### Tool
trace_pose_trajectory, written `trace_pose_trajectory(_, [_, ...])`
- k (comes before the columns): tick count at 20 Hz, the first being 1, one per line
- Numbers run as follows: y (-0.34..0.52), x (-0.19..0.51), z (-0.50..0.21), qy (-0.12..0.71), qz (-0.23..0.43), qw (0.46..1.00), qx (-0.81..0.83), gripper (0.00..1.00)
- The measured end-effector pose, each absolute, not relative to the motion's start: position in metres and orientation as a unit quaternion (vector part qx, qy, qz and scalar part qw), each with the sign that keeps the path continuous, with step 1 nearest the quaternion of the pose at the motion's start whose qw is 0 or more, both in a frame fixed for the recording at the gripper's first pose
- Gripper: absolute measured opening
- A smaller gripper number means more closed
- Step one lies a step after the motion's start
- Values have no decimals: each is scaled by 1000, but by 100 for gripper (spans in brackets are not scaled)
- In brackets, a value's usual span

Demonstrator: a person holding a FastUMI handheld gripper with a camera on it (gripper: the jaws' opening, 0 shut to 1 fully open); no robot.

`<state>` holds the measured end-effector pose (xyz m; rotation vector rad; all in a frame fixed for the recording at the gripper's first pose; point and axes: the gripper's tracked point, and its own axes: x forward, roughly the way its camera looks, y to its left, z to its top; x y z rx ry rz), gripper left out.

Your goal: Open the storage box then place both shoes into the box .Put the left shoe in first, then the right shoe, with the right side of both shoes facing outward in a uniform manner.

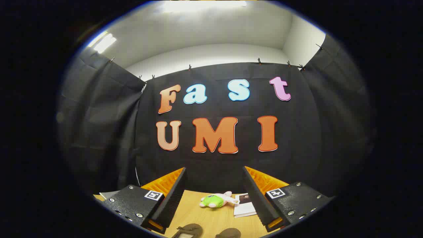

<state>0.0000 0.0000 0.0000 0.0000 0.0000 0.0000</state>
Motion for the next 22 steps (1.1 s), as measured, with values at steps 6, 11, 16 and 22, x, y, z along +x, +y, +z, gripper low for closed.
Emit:
trace_pose_trajectory(6, [0,-2,13,-26,-8,1000,-14,98])
trace_pose_trajectory(11, [2,-2,10,-24,-9,999,-24,98])
trace_pose_trajectory(16, [13,-4,9,-27,3,999,-24,98])
trace_pose_trajectory(22, [73,-8,-21,26,106,992,57,98])
